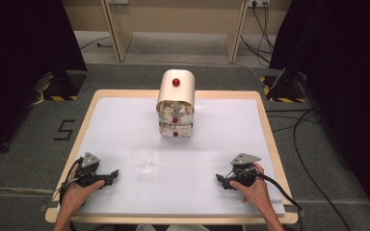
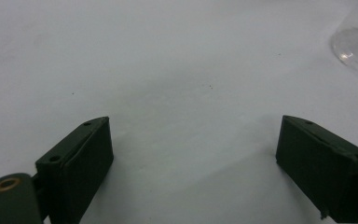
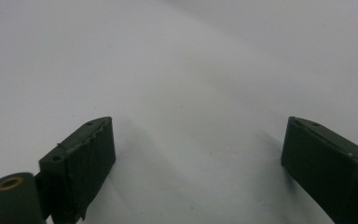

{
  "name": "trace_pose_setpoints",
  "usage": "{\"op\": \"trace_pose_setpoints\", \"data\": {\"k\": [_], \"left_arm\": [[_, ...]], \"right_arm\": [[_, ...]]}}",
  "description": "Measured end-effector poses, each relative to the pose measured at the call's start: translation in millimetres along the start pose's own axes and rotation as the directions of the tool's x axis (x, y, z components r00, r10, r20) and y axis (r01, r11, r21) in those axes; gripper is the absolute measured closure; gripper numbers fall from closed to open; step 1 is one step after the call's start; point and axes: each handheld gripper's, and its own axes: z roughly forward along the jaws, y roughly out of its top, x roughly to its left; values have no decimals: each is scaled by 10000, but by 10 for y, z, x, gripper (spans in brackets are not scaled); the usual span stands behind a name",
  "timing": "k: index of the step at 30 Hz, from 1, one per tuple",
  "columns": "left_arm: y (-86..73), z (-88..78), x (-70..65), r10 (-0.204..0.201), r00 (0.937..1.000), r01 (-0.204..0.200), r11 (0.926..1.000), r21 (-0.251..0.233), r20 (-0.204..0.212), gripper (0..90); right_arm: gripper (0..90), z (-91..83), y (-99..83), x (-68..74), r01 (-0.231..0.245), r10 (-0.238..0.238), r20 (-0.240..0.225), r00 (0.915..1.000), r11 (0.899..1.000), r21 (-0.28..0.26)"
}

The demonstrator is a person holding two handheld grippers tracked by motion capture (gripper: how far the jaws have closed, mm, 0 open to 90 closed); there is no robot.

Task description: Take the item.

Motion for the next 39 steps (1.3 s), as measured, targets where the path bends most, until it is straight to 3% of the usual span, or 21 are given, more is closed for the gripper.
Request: {"op": "trace_pose_setpoints", "data": {"k": [2,4,11,17,28,39], "left_arm": [[0,0,0,-5,10000,5,10000,1,4,97],[0,0,0,-4,10000,4,10000,4,6,97],[0,0,0,1,10000,-1,10000,3,2,97],[0,0,0,-4,10000,4,10000,-3,1,97],[0,0,0,-5,10000,5,10000,-4,1,97],[0,0,2,-24,10000,24,10000,-8,12,97]], "right_arm": [[201,-15,7,-8,21,-23,-76,10000,9998,-179],[161,-31,16,-5,-127,123,-102,9999,9991,-410],[197,-108,77,-28,-453,424,-236,9988,9890,-1405],[217,-135,279,52,515,-516,47,9987,9785,-1999],[301,-51,685,185,1082,-1221,-282,9921,9481,-2991],[351,49,976,335,1448,-1752,-550,9830,9239,-3541]]}}
